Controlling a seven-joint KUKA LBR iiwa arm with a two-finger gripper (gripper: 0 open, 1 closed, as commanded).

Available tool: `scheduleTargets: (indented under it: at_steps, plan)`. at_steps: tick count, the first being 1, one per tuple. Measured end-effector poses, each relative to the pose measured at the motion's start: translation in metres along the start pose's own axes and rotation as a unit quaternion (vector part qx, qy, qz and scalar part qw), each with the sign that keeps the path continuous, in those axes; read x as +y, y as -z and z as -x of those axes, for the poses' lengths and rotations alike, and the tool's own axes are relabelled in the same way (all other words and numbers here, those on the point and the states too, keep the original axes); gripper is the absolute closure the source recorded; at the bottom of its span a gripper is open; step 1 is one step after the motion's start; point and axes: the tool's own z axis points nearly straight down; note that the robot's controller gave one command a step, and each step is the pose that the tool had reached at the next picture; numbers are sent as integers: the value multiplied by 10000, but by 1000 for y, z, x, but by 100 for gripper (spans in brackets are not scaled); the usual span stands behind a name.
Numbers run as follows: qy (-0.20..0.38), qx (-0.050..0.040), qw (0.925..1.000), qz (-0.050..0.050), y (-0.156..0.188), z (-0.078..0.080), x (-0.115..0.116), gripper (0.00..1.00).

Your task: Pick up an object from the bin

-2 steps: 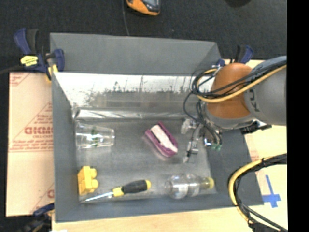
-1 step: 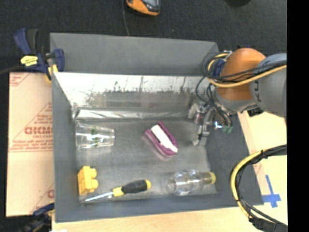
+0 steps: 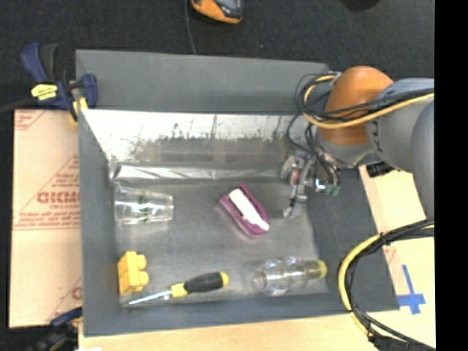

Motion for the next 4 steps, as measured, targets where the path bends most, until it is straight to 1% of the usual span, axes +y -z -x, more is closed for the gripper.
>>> scheduleTargets:
  at_steps: [1, 2, 3, 4]
  plan:
    - [492, -36, 9988, 61, 3, 5, -14, 0]
    - [-188, -37, 9998, 21, 0, 7, -29, 100]
    - [-184, -33, 9998, 20, 2, 6, -29, 100]
    - [-181, -39, 9998, 17, 36, 6, -29, 100]
